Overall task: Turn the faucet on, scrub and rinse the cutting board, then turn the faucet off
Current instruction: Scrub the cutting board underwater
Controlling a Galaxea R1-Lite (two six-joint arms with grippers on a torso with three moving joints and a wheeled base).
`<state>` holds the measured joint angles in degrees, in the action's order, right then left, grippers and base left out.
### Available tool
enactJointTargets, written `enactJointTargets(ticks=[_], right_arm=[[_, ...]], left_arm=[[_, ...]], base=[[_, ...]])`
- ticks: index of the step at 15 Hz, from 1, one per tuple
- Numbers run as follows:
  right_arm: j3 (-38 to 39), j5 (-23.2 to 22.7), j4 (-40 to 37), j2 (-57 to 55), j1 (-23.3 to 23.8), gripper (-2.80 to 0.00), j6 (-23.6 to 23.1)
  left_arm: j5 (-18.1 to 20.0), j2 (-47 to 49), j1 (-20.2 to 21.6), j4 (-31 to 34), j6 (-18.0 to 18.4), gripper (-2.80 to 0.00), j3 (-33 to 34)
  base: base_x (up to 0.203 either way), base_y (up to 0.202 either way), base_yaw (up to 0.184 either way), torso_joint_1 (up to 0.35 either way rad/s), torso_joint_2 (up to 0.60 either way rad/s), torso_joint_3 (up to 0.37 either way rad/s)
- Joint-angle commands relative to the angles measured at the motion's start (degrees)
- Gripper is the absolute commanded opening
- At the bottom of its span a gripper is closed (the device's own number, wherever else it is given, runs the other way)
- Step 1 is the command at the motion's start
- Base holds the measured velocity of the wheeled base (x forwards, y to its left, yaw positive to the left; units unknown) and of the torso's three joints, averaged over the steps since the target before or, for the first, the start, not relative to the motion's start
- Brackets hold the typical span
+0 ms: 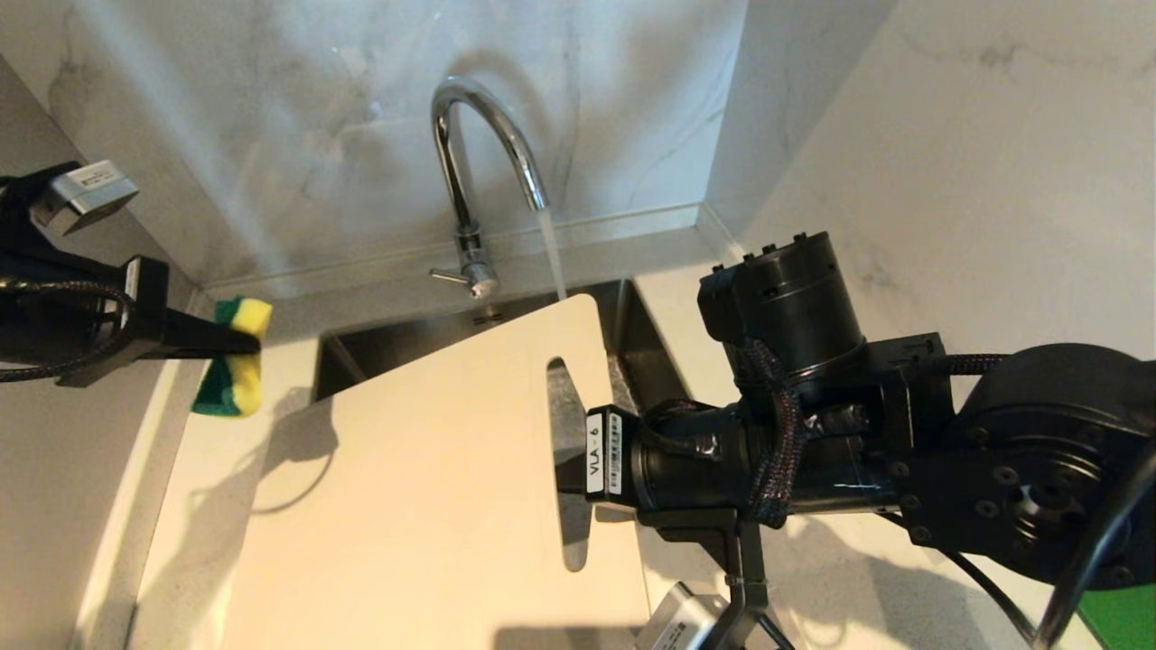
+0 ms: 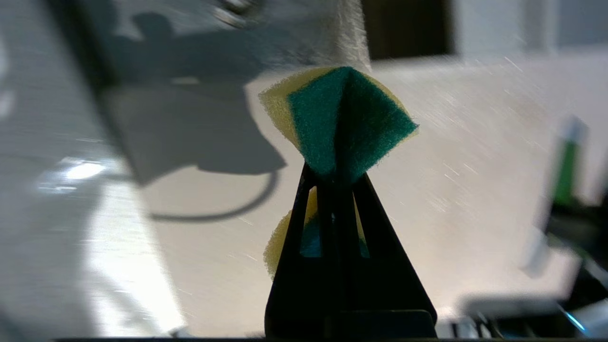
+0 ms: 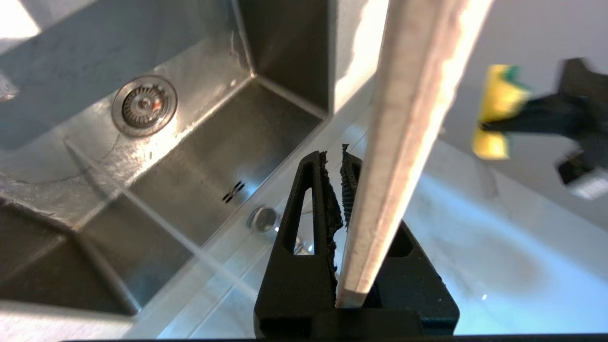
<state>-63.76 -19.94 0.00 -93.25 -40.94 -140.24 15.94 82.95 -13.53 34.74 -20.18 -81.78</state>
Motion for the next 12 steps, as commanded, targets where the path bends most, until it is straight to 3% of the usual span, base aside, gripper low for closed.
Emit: enactJointTargets(ticks=[1, 3, 5, 7, 12], right_arm=[[0.0, -0.1, 0.1, 0.0, 0.6, -2.80, -0.8], [0.2, -0.1, 0.1, 0.6, 1.7, -2.80, -0.8], [0.1, -0.1, 0.1, 0.6, 2.0, -2.80, -0.8], [0.3, -0.1, 0.1, 0.7, 2.0, -2.80, -0.8], [1.1, -0.1, 0.0, 1.7, 2.9, -2.80, -0.8]], left_arm=[[-3.3, -0.6, -14.3, 1.0, -5.1, -2.80, -0.2], [-8.5, 0.5, -25.3, -0.1, -9.5, -2.80, 3.1], [-16.2, 3.9, -30.8, -6.3, -12.1, -2.80, 10.2], [-20.7, 7.7, -32.6, -16.0, -13.1, -2.80, 14.9], [-21.1, 8.1, -29.9, -19.6, -13.6, -2.80, 22.5]], base=[[0.000, 0.000, 0.000, 0.000, 0.00, 0.000], [0.000, 0.000, 0.000, 0.000, 0.00, 0.000], [0.000, 0.000, 0.000, 0.000, 0.00, 0.000], [0.000, 0.000, 0.000, 0.000, 0.00, 0.000], [0.000, 0.000, 0.000, 0.000, 0.00, 0.000]])
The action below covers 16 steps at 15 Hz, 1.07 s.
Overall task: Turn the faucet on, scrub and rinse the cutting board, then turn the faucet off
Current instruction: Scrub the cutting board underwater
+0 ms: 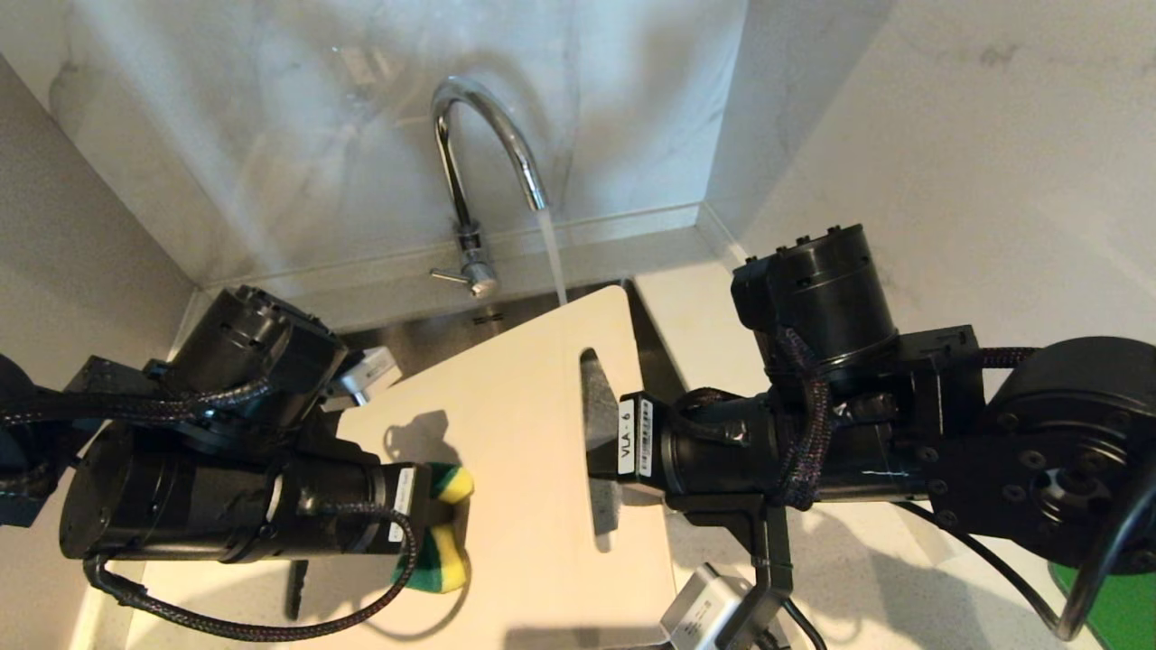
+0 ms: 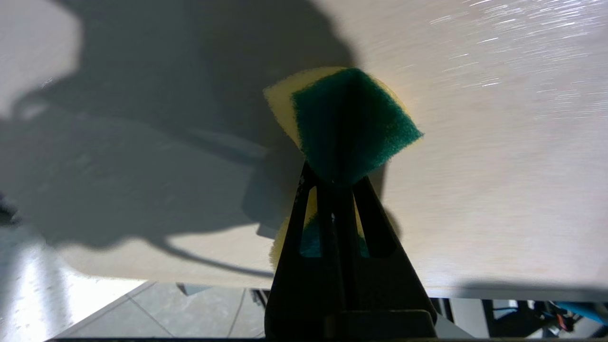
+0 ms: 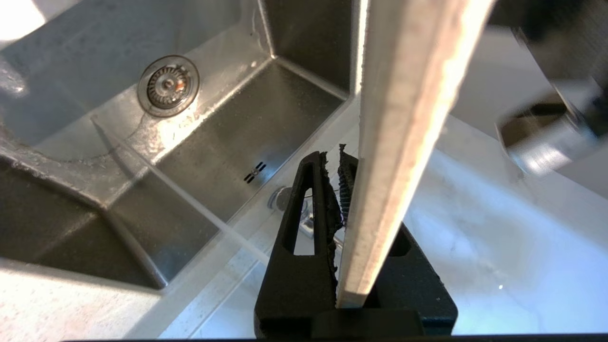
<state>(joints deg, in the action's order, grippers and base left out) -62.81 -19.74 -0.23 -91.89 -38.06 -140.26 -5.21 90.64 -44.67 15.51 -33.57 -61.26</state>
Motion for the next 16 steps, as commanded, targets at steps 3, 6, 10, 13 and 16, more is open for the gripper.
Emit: enactJointTargets(ticks=[3, 6, 10, 13, 16], right_arm=[[0.2, -0.3, 0.3, 0.2, 0.1, -2.80, -0.7], [0.1, -0.3, 0.3, 0.2, 0.1, -2.80, -0.6], [0.2, -0.3, 0.3, 0.2, 0.1, -2.80, -0.2], [0.3, -0.4, 0.3, 0.4, 0.1, -2.80, 0.0], [0.3, -0.4, 0.3, 0.4, 0.1, -2.80, 0.0]], left_arm=[[0.4, -1.8, 5.4, -2.6, 0.6, -2.80, 7.2], [0.6, -3.5, 10.6, -6.5, 3.4, -2.80, 14.0], [7.3, -3.9, 22.8, -12.5, 8.8, -2.80, 20.8], [12.6, -4.2, 33.2, -13.0, 14.4, -2.80, 23.8], [18.3, -5.2, 42.8, -13.1, 19.9, -2.80, 24.8]], base=[[0.000, 0.000, 0.000, 0.000, 0.00, 0.000], [0.000, 0.000, 0.000, 0.000, 0.00, 0.000], [0.000, 0.000, 0.000, 0.000, 0.00, 0.000], [0.000, 0.000, 0.000, 0.000, 0.00, 0.000], [0.000, 0.000, 0.000, 0.000, 0.00, 0.000]])
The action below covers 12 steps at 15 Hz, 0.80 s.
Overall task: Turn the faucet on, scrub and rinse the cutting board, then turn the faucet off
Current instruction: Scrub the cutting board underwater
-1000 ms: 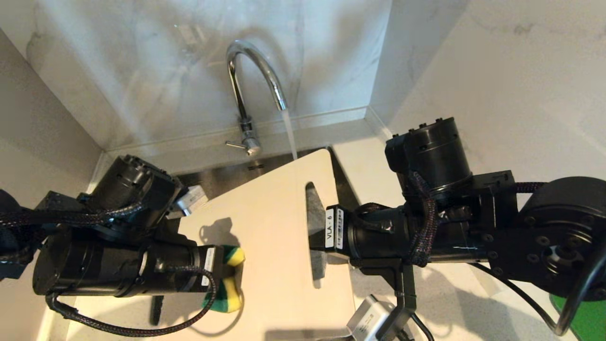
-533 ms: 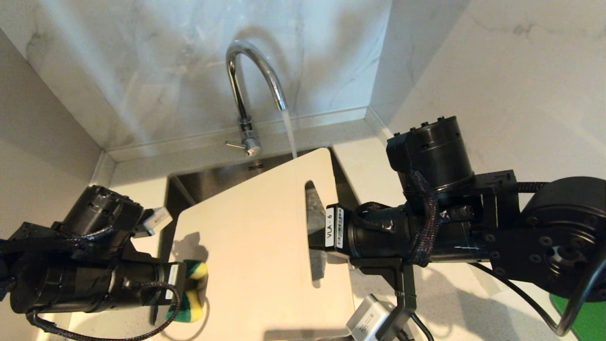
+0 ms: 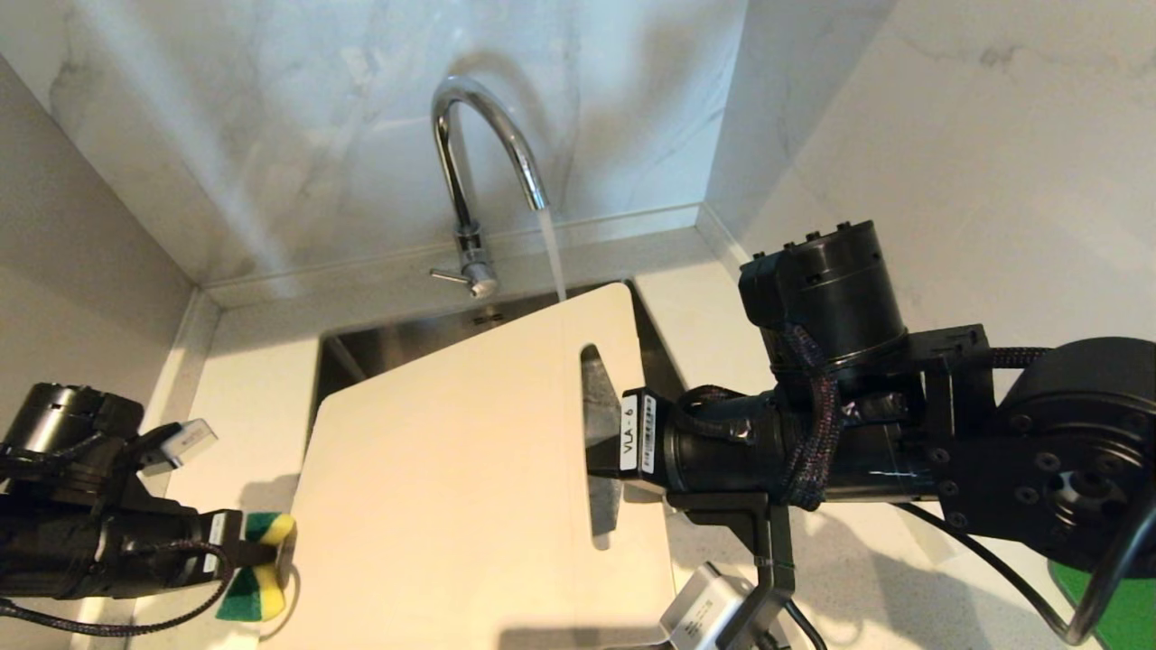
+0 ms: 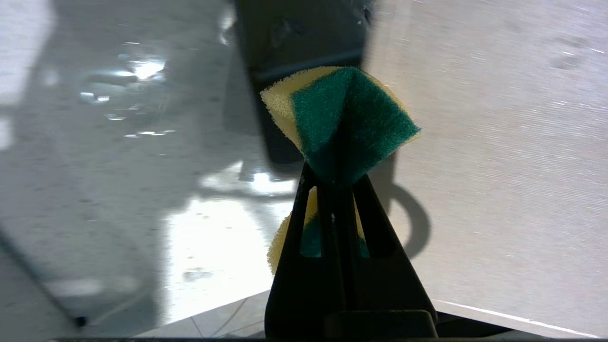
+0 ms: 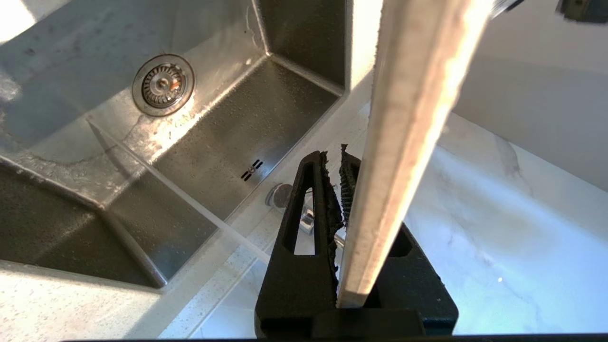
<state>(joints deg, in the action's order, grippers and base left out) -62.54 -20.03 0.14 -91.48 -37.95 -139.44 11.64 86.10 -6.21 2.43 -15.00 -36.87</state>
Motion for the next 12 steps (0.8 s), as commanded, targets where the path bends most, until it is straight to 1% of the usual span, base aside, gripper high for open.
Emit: enactJointTargets(ticks=[1, 3, 5, 6, 7, 8, 9, 10, 11, 12], right_arm=[[0.0, -0.1, -0.1, 0.0, 0.0, -2.80, -0.7], [0.1, 0.0, -0.1, 0.0, 0.0, -2.80, -0.7], [0.3, 0.0, -0.1, 0.1, 0.0, -2.80, -0.7], [0.5, -0.1, -0.1, 0.2, 0.0, -2.80, -0.7], [1.1, -0.1, -0.1, 0.4, 0.0, -2.80, -0.7], [1.0, 0.0, -0.1, 0.5, 0.1, -2.80, -0.7], [0.7, 0.0, -0.1, 0.3, 0.2, -2.80, -0.7], [0.5, 0.0, -0.1, 0.3, 0.2, -2.80, -0.8], [0.6, 0.0, -0.1, 0.3, 0.2, -2.80, -0.8], [0.7, 0.0, -0.1, 0.4, 0.2, -2.80, -0.8]], left_arm=[[2.7, -1.3, 6.2, 0.0, 2.9, -2.80, 0.4], [4.4, -4.1, 6.7, 0.5, 3.4, -2.80, -1.0], [4.7, -6.1, 6.7, 2.6, 3.2, -2.80, -5.5], [4.8, -7.5, 6.6, 6.0, 3.2, -2.80, -8.8], [5.2, -9.5, 5.7, 11.9, 3.0, -2.80, -13.0], [5.6, -11.2, 3.0, 17.4, 2.0, -2.80, -16.7], [5.7, -12.3, -1.5, 20.3, 0.0, -2.80, -18.9], [5.4, -12.9, -7.3, 22.2, -2.9, -2.80, -20.8], [4.4, -13.1, -13.7, 23.5, -6.1, -2.80, -22.4], [2.5, -12.9, -19.9, 24.3, -8.7, -2.80, -23.4]], base=[[0.000, 0.000, 0.000, 0.000, 0.00, 0.000], [0.000, 0.000, 0.000, 0.000, 0.00, 0.000], [0.000, 0.000, 0.000, 0.000, 0.00, 0.000], [0.000, 0.000, 0.000, 0.000, 0.00, 0.000], [0.000, 0.000, 0.000, 0.000, 0.00, 0.000], [0.000, 0.000, 0.000, 0.000, 0.00, 0.000], [0.000, 0.000, 0.000, 0.000, 0.00, 0.000], [0.000, 0.000, 0.000, 0.000, 0.00, 0.000], [0.000, 0.000, 0.000, 0.000, 0.00, 0.000], [0.000, 0.000, 0.000, 0.000, 0.00, 0.000]])
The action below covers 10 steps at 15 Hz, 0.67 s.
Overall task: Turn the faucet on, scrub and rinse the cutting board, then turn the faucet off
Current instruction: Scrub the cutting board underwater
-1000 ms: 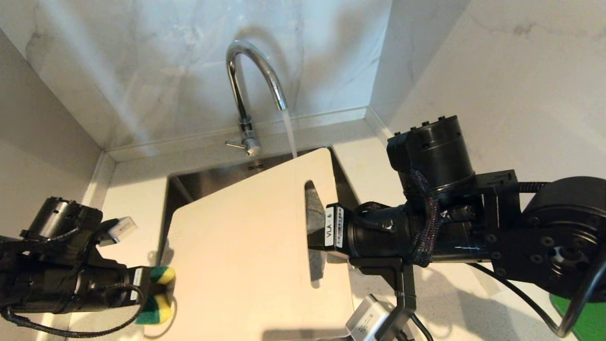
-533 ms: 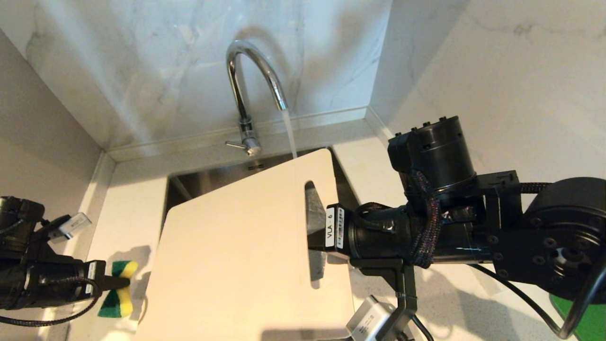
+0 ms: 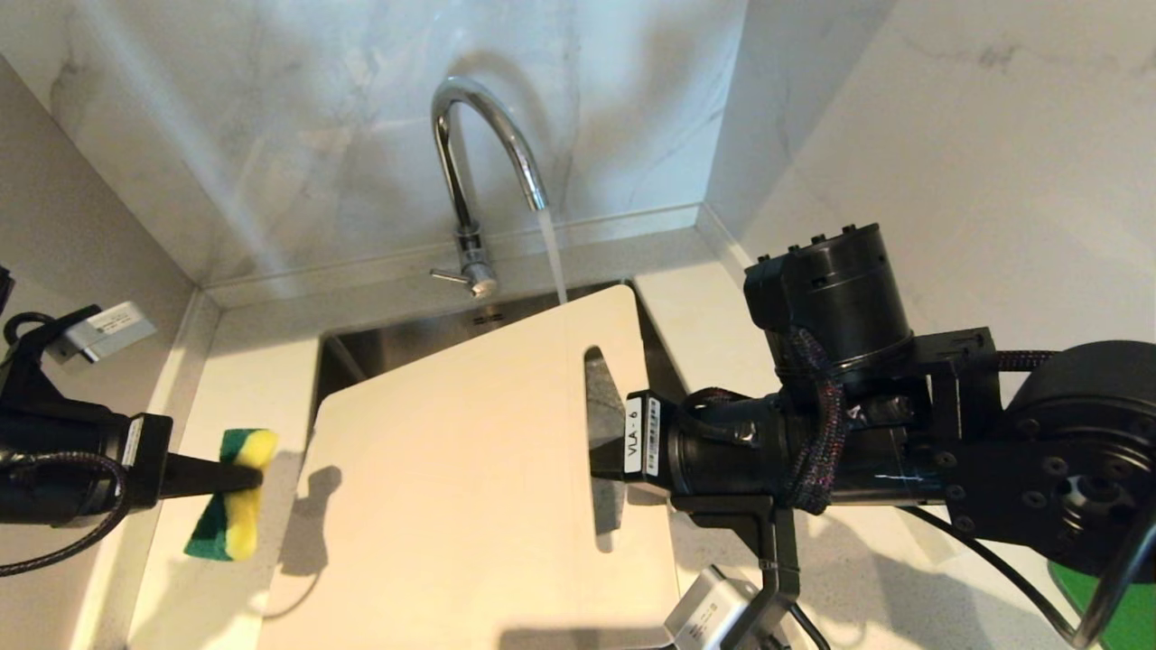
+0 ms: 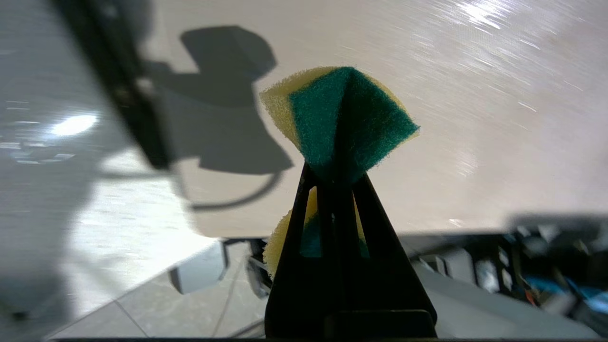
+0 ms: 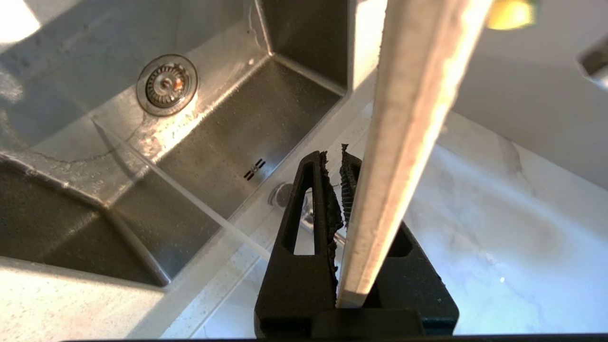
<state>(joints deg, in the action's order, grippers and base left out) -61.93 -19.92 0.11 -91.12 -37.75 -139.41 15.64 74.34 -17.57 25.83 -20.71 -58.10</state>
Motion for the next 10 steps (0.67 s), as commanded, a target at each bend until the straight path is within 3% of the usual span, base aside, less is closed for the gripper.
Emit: enactJointTargets(ticks=[1, 3, 5, 7, 10], right_arm=[[0.2, -0.1, 0.0, 0.2, 0.0, -2.80, -0.8], [0.3, -0.1, 0.0, 0.8, 0.1, -2.80, -0.8], [1.1, -0.1, 0.0, 1.2, 0.6, -2.80, -0.8], [1.5, -0.1, 0.0, 1.4, 1.6, -2.80, -0.8], [2.7, -0.1, 0.0, 1.9, 2.4, -2.80, -0.8]], left_arm=[[-4.3, -0.4, -15.6, 1.5, -5.5, -2.80, -3.0], [-10.9, 3.3, -27.7, 1.2, -10.2, -2.80, -4.0], [-18.1, 9.6, -34.8, -1.5, -14.1, -2.80, -4.2], [-21.3, 12.8, -37.3, -2.8, -15.0, -2.80, -2.8], [-23.3, 15.6, -37.2, -5.8, -15.0, -2.80, -2.2]], base=[[0.000, 0.000, 0.000, 0.000, 0.00, 0.000], [0.000, 0.000, 0.000, 0.000, 0.00, 0.000], [0.000, 0.000, 0.000, 0.000, 0.00, 0.000], [0.000, 0.000, 0.000, 0.000, 0.00, 0.000], [0.000, 0.000, 0.000, 0.000, 0.00, 0.000]])
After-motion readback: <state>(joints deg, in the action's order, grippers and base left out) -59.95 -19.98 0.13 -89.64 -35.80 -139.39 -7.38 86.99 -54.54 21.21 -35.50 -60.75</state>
